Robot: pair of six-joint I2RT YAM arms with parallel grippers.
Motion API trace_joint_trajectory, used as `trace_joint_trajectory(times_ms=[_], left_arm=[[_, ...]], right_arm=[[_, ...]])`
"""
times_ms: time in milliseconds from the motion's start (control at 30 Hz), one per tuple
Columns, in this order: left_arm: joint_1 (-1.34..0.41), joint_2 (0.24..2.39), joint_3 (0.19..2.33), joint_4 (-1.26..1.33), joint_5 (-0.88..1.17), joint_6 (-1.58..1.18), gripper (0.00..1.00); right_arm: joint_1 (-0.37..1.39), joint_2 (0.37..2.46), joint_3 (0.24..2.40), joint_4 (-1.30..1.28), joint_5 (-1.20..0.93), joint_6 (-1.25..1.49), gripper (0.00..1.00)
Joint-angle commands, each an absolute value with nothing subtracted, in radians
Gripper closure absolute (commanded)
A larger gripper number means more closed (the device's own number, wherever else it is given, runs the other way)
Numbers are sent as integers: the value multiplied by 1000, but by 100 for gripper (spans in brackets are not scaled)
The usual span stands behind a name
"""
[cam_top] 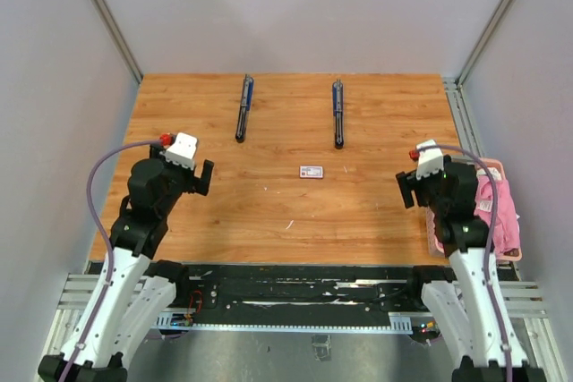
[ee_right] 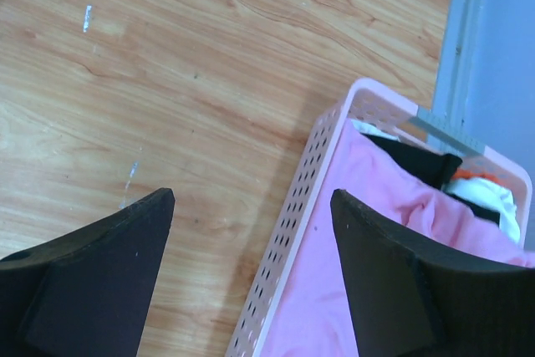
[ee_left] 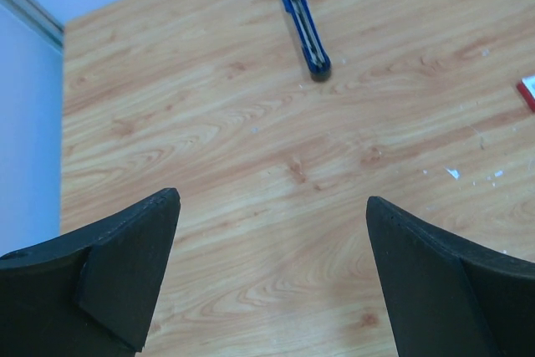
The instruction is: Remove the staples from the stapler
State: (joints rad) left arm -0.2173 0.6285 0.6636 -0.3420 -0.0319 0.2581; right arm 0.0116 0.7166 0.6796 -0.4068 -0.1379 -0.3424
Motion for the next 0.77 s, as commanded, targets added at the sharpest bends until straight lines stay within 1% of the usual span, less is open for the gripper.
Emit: trace_joint_trajectory(times_ms=[0,100,233,533,633,733], left_arm=[[-210,519,664,-253,-119,250,2],[-210,450,664,-284,-97,262,2],[-210,387,664,-308,-98,260,2],[-210,334,664,-249,-139,256,2],[-210,318,664,-228,-173,253,2],[-209,325,664,-213,-201,249,2]], right_arm=[[5,482,530,-326,-54,-335,22],[5,336,462,-263,5,-303,22],[5,248,430,-283,55,-297,19],[5,268,424,-306,66,-292,19],[5,272,417,-300,70,-293,21],[5,277,420,-297,72,-296,19]])
